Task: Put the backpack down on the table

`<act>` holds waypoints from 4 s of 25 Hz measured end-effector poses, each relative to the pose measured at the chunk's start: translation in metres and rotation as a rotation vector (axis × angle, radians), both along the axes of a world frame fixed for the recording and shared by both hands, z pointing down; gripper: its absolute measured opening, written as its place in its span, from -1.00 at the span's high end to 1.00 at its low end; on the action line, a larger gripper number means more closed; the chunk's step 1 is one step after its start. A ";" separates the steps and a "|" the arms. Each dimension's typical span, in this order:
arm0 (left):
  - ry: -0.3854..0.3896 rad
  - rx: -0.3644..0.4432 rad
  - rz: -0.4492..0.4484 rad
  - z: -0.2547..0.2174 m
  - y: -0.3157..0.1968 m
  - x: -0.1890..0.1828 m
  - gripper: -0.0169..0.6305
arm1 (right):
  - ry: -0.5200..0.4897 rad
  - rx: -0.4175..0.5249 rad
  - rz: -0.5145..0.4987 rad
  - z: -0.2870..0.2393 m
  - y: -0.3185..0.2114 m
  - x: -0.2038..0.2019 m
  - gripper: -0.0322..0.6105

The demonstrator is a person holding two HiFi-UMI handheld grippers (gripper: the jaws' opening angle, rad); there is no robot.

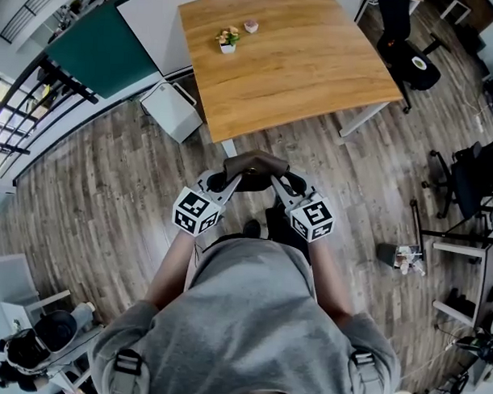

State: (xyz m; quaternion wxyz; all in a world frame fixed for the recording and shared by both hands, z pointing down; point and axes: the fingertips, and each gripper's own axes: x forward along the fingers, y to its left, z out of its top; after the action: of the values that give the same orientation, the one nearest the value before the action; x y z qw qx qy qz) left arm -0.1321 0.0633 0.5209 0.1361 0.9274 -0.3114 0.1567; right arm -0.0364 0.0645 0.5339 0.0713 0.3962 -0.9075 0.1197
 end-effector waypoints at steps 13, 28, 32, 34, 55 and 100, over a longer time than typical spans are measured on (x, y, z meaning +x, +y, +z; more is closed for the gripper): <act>0.014 -0.010 -0.042 -0.003 -0.056 0.019 0.82 | 0.006 -0.001 -0.048 -0.004 -0.062 0.018 0.59; 0.005 -0.034 -0.135 0.000 -0.133 0.023 0.82 | 0.000 -0.035 -0.143 0.001 -0.148 0.021 0.59; 0.003 -0.042 -0.167 0.002 -0.153 0.028 0.82 | -0.004 -0.043 -0.171 0.002 -0.169 0.026 0.59; 0.000 -0.041 -0.185 0.001 -0.162 0.034 0.82 | -0.006 -0.048 -0.189 0.002 -0.179 0.031 0.59; 0.003 -0.035 -0.369 0.009 -0.195 0.063 0.82 | -0.025 -0.035 -0.376 0.010 -0.228 0.056 0.54; 0.026 0.019 -0.232 0.011 -0.366 0.044 0.81 | 0.074 0.044 -0.278 0.002 -0.389 0.040 0.58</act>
State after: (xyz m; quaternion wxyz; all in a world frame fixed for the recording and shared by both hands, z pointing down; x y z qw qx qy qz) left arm -0.0877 -0.3026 0.5323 0.1487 0.8882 -0.4164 0.1249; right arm 0.0035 -0.3248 0.5359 0.1118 0.2721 -0.9529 0.0743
